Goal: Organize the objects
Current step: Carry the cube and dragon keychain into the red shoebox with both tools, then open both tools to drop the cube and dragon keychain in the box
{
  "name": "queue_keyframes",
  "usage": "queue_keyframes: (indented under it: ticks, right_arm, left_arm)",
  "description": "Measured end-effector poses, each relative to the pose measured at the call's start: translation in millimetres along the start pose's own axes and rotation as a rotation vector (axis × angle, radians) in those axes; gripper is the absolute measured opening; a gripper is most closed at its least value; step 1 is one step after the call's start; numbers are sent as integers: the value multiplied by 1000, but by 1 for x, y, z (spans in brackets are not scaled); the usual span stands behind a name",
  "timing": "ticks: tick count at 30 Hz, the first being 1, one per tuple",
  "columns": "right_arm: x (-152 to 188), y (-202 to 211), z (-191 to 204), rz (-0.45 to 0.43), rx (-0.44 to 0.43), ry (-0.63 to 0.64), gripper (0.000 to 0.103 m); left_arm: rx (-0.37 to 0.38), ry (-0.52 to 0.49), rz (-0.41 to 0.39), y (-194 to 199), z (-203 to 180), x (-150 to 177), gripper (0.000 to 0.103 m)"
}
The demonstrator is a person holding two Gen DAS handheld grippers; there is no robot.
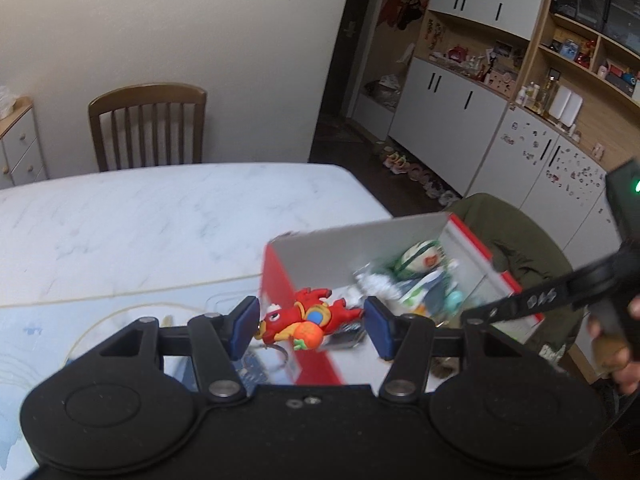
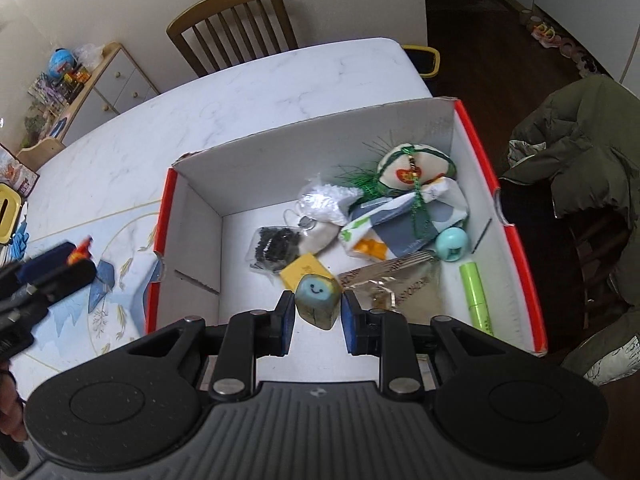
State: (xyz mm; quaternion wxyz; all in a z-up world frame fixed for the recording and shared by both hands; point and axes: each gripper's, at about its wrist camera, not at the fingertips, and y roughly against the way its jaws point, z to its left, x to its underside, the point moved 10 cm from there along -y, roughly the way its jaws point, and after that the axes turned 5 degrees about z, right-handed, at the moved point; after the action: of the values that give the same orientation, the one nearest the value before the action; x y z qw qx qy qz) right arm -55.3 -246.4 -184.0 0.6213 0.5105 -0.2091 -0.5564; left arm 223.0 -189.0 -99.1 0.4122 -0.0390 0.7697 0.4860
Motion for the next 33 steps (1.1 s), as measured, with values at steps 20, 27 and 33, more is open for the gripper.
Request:
queue_keyframes:
  ticks: [20,27,33]
  right_arm:
    - [29,-33,-11,114,-5,130,24]
    - [34,-48,-6,143,-12,167,24]
    - [34,-58,-4,159,-9,184,24]
  left_arm:
    - [-16,-124,128,-84,-75,19,56]
    - [-63,-128,173,-115,-70,19,56]
    - [-88,-117,192,-136,-65,9,56]
